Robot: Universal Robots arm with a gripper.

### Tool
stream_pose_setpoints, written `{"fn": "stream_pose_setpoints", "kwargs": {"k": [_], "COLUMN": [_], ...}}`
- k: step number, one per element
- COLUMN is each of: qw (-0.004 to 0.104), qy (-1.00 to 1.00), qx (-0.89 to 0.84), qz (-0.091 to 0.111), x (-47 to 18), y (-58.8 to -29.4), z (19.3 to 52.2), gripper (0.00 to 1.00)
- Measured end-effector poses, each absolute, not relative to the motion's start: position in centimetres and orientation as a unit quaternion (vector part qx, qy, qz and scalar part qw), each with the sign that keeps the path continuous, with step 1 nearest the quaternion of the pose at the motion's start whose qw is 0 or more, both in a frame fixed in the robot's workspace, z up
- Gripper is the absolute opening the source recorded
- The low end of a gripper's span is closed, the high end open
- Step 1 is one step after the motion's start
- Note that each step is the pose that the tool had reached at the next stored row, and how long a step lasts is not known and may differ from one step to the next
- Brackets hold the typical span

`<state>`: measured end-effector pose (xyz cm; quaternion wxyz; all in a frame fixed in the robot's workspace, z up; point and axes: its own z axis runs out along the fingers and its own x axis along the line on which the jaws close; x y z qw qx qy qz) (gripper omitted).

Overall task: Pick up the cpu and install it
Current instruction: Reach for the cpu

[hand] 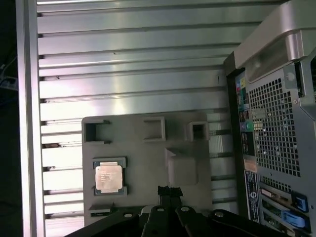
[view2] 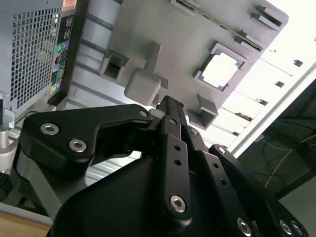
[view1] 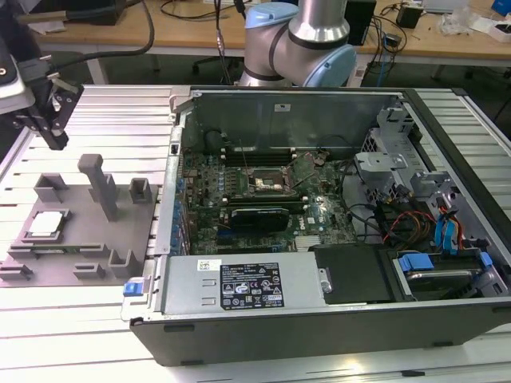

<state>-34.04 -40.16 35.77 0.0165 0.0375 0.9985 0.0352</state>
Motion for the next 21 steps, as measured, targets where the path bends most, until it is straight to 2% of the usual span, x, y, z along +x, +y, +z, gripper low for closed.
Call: {"fn": "stream_pose_setpoints", "kwargs": {"k": [21], "qw": [0.017], "qy": [0.999], "qx": [0.037], "qz": [0.035], "x": [-37.0], "y": [-40.4], "z": [32.3], "gripper": [0.11]}}
